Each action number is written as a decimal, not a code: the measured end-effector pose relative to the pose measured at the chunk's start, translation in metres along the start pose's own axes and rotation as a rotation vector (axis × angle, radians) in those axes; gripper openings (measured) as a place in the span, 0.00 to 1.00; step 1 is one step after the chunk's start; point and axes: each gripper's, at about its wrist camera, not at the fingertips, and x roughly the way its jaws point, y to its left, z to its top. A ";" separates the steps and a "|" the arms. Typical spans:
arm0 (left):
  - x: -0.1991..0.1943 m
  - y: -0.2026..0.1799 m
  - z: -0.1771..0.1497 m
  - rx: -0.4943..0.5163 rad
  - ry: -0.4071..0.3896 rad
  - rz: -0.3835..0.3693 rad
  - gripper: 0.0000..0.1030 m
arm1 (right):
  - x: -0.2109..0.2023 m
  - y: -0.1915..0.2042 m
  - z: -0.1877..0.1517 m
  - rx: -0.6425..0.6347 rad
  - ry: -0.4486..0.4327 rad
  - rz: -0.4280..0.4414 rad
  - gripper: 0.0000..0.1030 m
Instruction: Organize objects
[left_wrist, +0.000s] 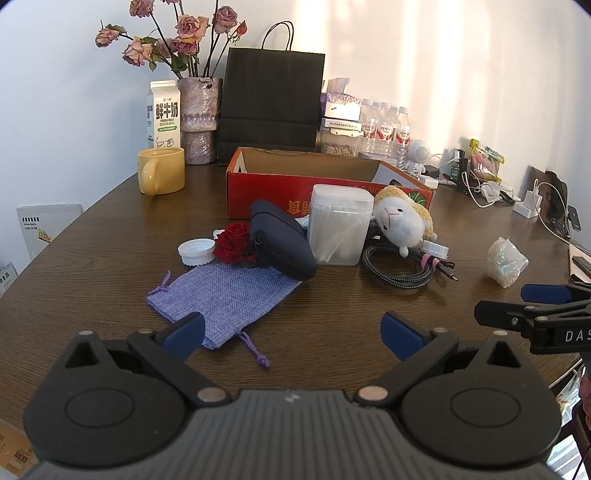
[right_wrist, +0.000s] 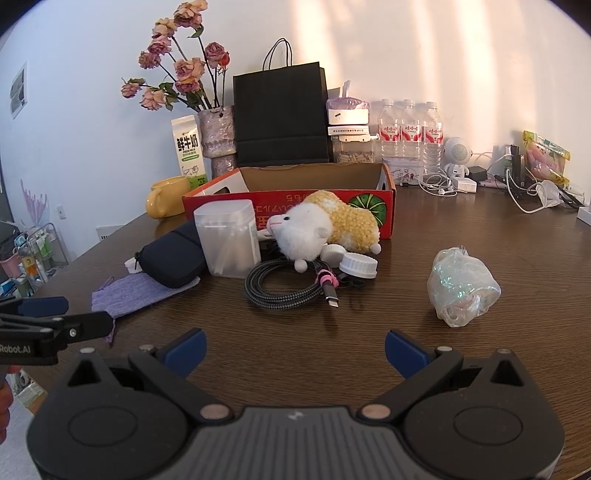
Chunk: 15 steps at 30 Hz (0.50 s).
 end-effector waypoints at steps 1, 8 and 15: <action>0.000 0.000 0.000 -0.001 0.001 0.000 1.00 | -0.001 0.000 0.001 0.001 0.000 0.000 1.00; 0.000 0.000 0.000 -0.001 0.001 0.000 1.00 | -0.001 -0.001 0.001 0.000 0.001 0.001 1.00; 0.000 0.000 0.000 -0.001 0.001 0.000 1.00 | -0.001 -0.001 0.001 0.001 0.001 0.001 1.00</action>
